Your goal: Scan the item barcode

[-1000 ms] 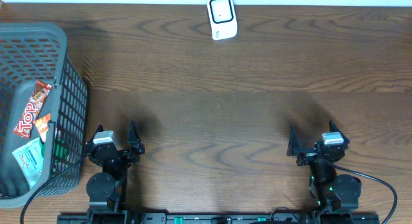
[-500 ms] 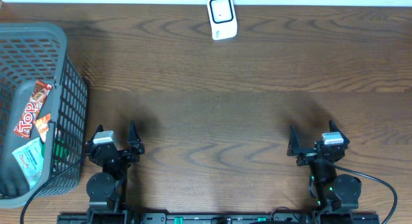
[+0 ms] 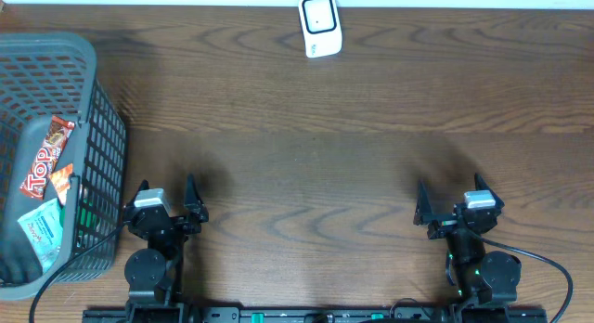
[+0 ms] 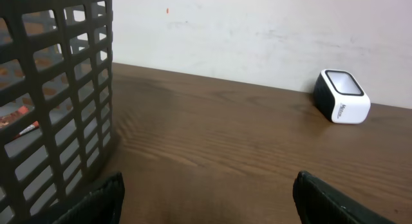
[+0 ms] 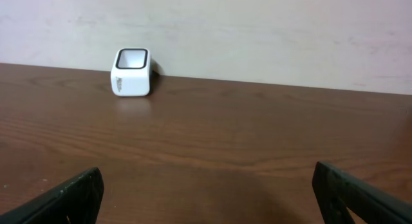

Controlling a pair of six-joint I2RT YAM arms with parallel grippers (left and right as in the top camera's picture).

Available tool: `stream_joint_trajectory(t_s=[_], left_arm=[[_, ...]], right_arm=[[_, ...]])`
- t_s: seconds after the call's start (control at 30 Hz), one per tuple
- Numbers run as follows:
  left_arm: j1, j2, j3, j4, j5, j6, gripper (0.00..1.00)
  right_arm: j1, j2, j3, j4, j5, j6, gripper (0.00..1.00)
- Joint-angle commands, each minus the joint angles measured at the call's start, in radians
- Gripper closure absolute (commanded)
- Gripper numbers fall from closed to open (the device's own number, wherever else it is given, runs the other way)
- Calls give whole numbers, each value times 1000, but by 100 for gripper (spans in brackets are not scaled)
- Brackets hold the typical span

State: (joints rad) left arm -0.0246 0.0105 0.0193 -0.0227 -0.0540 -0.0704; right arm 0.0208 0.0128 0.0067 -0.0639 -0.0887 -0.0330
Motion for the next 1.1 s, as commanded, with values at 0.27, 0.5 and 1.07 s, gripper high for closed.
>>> stream_joint_trajectory(t_s=[0.27,0.5,1.07], left_arm=[[-5,-6,-15,-44,-6,16,16],[-5,-5,-10,-48,138,-13,16],[-5,358,689,-591,383,-8,16]], right_arm=[[-6,2,-1,-4,5,14,1],[-6,2,-1,-4,5,14,1],[-6,2,-1,-4,5,14,1]])
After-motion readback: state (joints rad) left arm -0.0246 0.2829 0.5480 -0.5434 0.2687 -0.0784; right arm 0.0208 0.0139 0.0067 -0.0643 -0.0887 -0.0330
